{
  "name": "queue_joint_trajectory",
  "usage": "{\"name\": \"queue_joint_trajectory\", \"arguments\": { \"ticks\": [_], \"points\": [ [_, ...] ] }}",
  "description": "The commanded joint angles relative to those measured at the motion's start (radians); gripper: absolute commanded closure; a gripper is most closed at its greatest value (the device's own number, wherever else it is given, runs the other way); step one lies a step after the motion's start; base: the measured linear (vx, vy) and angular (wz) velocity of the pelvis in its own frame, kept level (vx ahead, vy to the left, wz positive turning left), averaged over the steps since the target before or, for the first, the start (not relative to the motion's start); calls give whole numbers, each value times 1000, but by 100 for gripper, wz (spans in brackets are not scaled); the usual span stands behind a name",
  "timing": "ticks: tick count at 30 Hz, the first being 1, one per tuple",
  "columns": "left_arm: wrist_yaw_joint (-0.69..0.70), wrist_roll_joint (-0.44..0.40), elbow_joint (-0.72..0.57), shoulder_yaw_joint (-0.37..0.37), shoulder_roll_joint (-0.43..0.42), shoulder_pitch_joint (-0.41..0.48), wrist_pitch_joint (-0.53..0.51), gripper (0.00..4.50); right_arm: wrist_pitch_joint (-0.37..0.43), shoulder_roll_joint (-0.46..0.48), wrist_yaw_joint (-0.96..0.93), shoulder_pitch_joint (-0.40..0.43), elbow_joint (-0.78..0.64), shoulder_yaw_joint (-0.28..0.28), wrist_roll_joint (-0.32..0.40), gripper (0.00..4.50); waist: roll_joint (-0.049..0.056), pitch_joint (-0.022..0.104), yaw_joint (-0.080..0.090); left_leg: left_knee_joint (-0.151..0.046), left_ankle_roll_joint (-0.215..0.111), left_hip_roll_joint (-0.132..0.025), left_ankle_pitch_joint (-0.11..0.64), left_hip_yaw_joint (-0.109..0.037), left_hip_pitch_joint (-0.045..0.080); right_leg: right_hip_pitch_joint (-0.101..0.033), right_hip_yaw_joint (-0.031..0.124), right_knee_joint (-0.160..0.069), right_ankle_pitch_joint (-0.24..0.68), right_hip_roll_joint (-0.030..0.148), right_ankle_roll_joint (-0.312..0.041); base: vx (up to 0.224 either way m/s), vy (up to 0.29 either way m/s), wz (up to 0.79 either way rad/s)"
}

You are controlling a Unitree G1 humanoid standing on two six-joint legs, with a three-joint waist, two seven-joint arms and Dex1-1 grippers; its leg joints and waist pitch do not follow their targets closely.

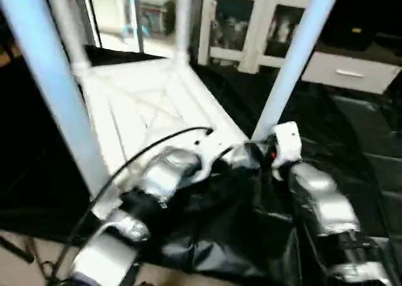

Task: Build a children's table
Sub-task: Rotate leg to tighten

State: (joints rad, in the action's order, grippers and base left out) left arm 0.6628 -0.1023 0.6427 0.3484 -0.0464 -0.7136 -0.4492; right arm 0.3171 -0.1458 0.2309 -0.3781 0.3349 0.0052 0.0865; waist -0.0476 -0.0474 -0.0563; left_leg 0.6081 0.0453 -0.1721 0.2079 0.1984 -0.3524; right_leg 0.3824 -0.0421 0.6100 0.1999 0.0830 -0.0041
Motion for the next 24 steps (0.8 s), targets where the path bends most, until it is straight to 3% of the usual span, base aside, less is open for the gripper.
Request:
{"name": "queue_joint_trajectory", "arguments": {
  "ticks": [1,4,7,12,13,16,17,19,20,21,22,23,24],
  "points": [
    [-119,-17,26,-62,-7,-42,10,450,58,17,-34,38,33,26,-29,239,2,52,2,-95,29,-57,261,-38,11,-20,41,-87,263,69,-168,0,0,0],
    [-137,-15,37,-64,5,-50,12,450,34,35,-29,30,25,55,-43,240,3,54,-2,-93,9,-56,227,-34,10,-23,42,-82,198,69,-181,0,0,0],
    [-140,-20,47,-63,3,-55,9,450,23,50,-24,29,20,42,-28,240,2,55,-6,-89,-18,-55,171,-29,7,-29,42,-76,128,70,-202,0,0,0],
    [-92,-23,40,-48,-35,-36,36,450,0,49,57,64,-59,41,32,240,8,49,-9,-96,-7,-60,226,-32,11,-27,42,-85,205,72,-195,0,0,0],
    [-72,-24,32,-43,-44,-29,48,450,2,48,66,73,-76,36,43,185,7,48,-9,-98,-6,-61,235,-33,10,-27,43,-86,214,72,-188,0,0,0],
    [12,-26,-15,-16,-89,9,100,450,-13,16,122,102,-118,23,74,176,11,47,-8,-101,-9,-61,251,-36,5,-28,42,-88,233,72,-176,0,0,0],
    [43,-25,-38,-8,-109,27,104,450,-14,-2,153,113,-129,14,90,140,8,48,4,-106,-9,-60,244,-42,-7,-38,40,-86,247,74,-164,0,0,0],
    [139,-6,-91,13,-151,69,147,450,-29,-42,200,135,-147,-10,110,130,9,50,11,-103,-10,-63,235,-42,-7,-35,39,-86,240,75,-173,0,0,0],
    [183,4,-115,22,-169,86,163,450,-29,-59,231,141,-153,-21,128,130,9,53,10,-98,-12,-65,218,-41,-3,-34,42,-82,209,77,-184,0,0,0],
    [230,13,-137,35,-187,103,190,450,-23,-76,264,147,-159,-31,147,126,11,58,10,-89,-41,-63,134,-34,-3,-34,43,-66,70,72,-226,0,0,0],
    [246,16,-144,40,-194,109,200,450,-20,-83,277,149,-161,-34,155,113,11,58,10,-89,-41,-63,134,-34,-3,-34,43,-66,70,72,-226,0,0,0],
    [308,31,-176,57,-219,132,222,450,-20,-109,320,159,-168,-39,171,96,11,57,7,-83,-74,-60,91,-26,-4,-32,43,-59,-2,69,-253,0,0,0],
    [351,45,-203,68,-240,150,223,450,-8,-135,366,171,-182,-44,190,89,10,57,5,-82,-83,-61,86,-27,-6,-33,42,-57,-10,70,-258,0,0,0]
  ]
}}
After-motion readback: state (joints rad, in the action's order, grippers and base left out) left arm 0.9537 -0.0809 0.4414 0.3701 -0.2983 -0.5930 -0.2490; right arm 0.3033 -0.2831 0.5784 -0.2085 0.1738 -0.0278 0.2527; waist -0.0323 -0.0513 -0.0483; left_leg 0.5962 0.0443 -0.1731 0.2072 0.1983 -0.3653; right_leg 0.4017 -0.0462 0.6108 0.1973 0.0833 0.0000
